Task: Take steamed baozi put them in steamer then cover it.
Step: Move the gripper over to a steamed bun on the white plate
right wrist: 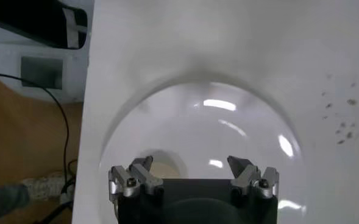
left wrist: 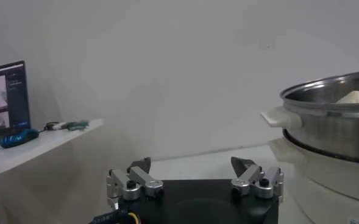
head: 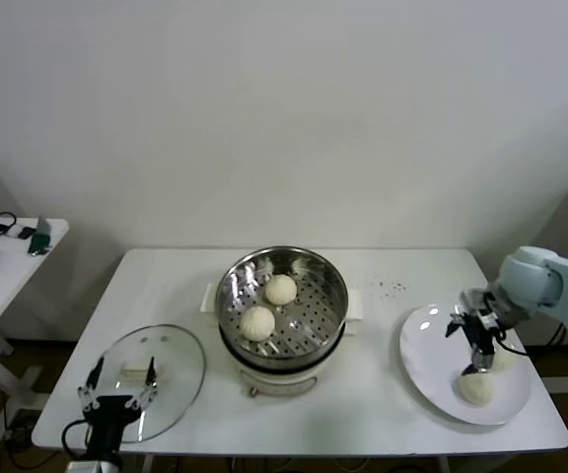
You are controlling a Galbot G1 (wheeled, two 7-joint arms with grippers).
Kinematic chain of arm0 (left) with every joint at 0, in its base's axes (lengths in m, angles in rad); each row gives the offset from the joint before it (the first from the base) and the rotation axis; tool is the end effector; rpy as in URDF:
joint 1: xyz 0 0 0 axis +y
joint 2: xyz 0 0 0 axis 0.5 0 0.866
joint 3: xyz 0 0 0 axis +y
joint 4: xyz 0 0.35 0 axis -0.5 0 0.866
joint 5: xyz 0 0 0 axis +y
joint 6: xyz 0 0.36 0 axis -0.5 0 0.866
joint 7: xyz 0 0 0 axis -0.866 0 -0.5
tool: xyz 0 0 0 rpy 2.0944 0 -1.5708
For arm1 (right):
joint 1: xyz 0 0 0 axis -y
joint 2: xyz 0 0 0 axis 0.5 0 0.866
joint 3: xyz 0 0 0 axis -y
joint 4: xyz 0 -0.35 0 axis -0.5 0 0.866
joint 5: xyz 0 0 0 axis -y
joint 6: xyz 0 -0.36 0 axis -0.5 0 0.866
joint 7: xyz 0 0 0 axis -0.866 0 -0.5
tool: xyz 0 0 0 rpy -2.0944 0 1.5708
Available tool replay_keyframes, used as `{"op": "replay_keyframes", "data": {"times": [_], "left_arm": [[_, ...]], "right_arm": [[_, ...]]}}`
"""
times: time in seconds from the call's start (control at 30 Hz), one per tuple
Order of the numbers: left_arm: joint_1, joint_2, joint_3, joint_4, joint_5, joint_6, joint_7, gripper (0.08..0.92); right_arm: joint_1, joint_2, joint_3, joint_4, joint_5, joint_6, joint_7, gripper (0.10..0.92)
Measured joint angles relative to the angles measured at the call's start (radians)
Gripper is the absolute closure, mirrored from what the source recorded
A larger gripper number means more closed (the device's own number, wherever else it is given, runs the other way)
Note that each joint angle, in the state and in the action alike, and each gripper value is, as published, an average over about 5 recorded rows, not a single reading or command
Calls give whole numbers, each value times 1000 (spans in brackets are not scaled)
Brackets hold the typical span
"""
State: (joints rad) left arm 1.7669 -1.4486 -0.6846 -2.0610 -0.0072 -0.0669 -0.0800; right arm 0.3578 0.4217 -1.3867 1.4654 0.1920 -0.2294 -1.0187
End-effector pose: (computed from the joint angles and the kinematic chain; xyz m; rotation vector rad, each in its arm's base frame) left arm 0.1217 0.0725 -0.3367 0.2055 -2.9764 -0.2889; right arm 0.4407 -0.2157 -0.1946 1.2750 -1.2640 1.2109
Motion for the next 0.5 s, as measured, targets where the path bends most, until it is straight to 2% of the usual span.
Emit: {"op": "replay_keyframes", "data": {"times": [0.5], "left_arm": [[17,-4,2,-3,7,0,-4,177]], "right_arm": [[-203,-21,155,-65,-93,11,0,203]]}}
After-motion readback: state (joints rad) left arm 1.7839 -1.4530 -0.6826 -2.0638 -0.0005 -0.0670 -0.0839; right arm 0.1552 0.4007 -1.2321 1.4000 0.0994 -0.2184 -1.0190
